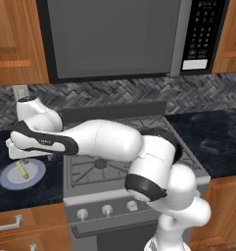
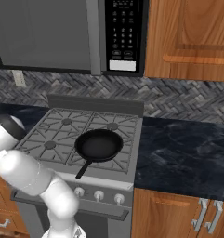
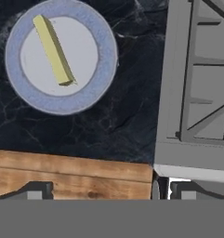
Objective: Pick up the butter stick and place it in the pan. Then turn on the burner for the pan.
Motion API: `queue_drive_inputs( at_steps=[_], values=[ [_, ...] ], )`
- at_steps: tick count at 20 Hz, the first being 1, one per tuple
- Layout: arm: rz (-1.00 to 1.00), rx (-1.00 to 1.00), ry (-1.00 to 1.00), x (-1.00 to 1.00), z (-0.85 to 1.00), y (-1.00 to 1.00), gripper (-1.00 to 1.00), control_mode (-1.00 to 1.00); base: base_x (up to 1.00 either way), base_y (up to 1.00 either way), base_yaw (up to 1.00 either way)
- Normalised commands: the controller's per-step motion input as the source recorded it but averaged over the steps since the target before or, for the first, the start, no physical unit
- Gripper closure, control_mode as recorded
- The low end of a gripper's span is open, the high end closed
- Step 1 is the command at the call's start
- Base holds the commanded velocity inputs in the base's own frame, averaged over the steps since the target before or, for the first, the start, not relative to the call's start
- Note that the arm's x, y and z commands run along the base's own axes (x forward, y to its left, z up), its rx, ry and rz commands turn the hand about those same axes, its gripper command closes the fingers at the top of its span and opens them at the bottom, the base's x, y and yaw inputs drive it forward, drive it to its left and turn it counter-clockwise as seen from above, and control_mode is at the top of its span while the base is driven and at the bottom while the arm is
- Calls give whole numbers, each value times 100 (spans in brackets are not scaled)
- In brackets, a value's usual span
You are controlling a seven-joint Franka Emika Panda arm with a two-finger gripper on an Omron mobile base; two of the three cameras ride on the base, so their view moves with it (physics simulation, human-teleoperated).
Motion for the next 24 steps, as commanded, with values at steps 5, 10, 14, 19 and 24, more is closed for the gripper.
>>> queue_drive_inputs(
  at_steps=[5,10,14,19,24],
  values=[
    [0,0,0,17,-27,5,-100,-100,0,0,0],
    [0,0,0,0,-12,6,-100,-100,0,0,0],
    [0,0,0,0,-14,16,-100,-100,0,0,0],
    [0,0,0,0,-1,10,-100,-100,0,0,0],
    [0,0,0,0,-3,4,-100,-100,0,0,0]
  ],
)
